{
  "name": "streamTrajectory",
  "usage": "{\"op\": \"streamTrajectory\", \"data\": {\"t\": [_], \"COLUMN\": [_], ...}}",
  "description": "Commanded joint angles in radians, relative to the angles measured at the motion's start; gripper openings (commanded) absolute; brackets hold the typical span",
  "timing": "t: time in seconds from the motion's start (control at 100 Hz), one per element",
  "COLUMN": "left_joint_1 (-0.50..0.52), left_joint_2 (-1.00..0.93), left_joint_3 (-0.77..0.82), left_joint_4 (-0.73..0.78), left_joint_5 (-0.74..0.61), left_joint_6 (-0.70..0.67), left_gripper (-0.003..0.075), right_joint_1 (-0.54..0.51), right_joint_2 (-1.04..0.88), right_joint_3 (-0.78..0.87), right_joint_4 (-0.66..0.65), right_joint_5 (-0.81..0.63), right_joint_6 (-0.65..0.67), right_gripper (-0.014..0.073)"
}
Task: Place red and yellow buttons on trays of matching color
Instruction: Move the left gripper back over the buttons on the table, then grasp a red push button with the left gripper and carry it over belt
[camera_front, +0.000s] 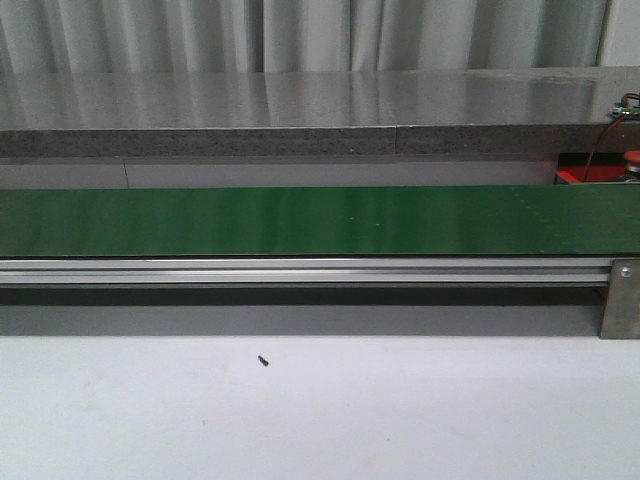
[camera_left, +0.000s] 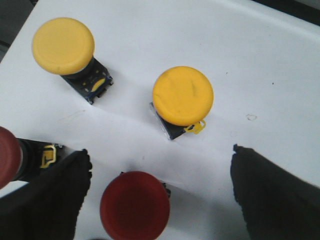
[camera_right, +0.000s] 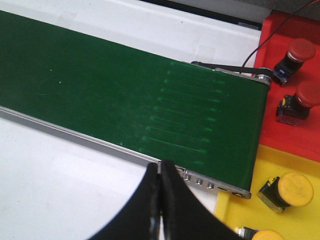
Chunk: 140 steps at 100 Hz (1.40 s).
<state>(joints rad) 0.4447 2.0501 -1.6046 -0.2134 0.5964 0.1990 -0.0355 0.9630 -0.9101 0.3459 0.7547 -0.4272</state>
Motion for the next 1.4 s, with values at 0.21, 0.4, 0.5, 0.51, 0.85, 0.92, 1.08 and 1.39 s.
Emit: {"op": "streamTrajectory", "data": {"t": [0.21, 0.4, 0.5, 0.51, 0.85, 0.92, 1.08, 1.39], "left_joint_1": [-0.002, -0.002, -0.002, -0.002, -0.002, -0.002, -0.002, -0.002], "left_joint_2": [-0.047, -0.017, -0.002, -0.002, 0.014, 0.014, 0.014, 0.014], "left_joint_3": [-0.033, -0.033, -0.033, -0.033, -0.033, -0.033, -0.033, -0.033], "left_joint_4": [0.012, 0.012, 0.012, 0.012, 0.012, 0.012, 0.012, 0.018], "left_joint_5": [-0.064, -0.052, -0.048, -0.048, -0.037, -0.032, -0.020, -0.010], "left_joint_6": [-0.007, -0.007, -0.007, -0.007, -0.007, -0.009, -0.009, -0.009], "left_gripper": [0.0564, 0.0564, 0.0564, 0.0564, 0.0562, 0.0533, 0.0431, 0.0265], "right_joint_1": [0.000, 0.000, 0.000, 0.000, 0.000, 0.000, 0.000, 0.000], "right_joint_2": [-0.017, -0.017, -0.017, -0.017, -0.017, -0.017, -0.017, -0.017], "right_joint_3": [-0.028, -0.028, -0.028, -0.028, -0.028, -0.028, -0.028, -0.028], "right_joint_4": [0.011, 0.011, 0.011, 0.011, 0.011, 0.011, 0.011, 0.011], "right_joint_5": [-0.050, -0.050, -0.050, -0.050, -0.050, -0.050, -0.050, -0.050], "right_joint_6": [-0.007, -0.007, -0.007, -0.007, -0.007, -0.007, -0.007, -0.007], "right_gripper": [-0.0096, -0.0096, -0.0096, -0.0096, -0.0096, -0.0096, -0.0096, -0.0096]}}
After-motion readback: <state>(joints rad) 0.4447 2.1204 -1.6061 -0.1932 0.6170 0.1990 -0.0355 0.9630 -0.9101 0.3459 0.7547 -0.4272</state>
